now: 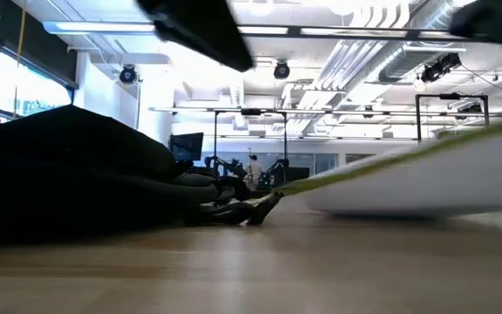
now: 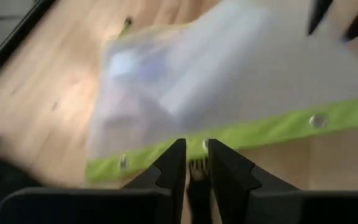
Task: Unpack backpack
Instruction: Remove the green zip bag from the black backpack, then open the green zip bag
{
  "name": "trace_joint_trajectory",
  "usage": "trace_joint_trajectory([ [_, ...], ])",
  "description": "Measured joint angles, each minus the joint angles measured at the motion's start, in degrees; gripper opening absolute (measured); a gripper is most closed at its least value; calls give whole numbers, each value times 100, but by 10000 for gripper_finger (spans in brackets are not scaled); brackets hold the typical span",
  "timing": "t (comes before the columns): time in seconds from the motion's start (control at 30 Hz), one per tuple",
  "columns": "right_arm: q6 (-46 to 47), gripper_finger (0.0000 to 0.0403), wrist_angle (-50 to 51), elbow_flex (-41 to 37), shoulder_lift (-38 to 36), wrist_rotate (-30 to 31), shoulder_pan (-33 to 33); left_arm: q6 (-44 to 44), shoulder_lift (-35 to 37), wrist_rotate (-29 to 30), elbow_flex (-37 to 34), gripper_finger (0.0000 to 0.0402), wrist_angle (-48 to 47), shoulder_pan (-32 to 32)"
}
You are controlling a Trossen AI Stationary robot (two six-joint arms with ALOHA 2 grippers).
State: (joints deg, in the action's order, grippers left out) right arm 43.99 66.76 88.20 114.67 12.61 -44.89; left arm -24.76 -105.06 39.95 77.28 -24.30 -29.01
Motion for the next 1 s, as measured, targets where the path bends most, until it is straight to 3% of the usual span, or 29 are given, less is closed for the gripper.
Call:
trace_joint_trajectory([
  [0.13,682,185,267,0,2,-310,-454,725,0,-216,0,64,764,402],
  [0.27,1076,190,282,0,2,-361,-819,888,-33,-567,1,76,1179,973],
  [0.37,1414,190,543,2,2,586,-1037,894,-167,-952,2,87,1357,1479],
  [0.57,3020,190,2375,-46,-77,2552,-1111,749,-566,-2084,0,112,1478,2412],
  [0.63,2949,190,2094,-413,-501,3010,-979,650,-725,-2644,0,118,1463,2596],
  [0.73,3102,189,2116,-1167,-1278,3206,-663,619,-939,-3232,0,124,1467,2685],
  [0.83,3357,188,1704,-2119,-2283,3134,-275,806,-1112,-3339,0,127,1339,2611],
  [0.9,3176,188,963,-2762,-3079,3109,11,893,-1168,-3273,0,127,1223,2505],
  [1.0,2633,188,-514,-3751,-4177,2577,597,906,-1204,-3100,2,127,970,2380],
])
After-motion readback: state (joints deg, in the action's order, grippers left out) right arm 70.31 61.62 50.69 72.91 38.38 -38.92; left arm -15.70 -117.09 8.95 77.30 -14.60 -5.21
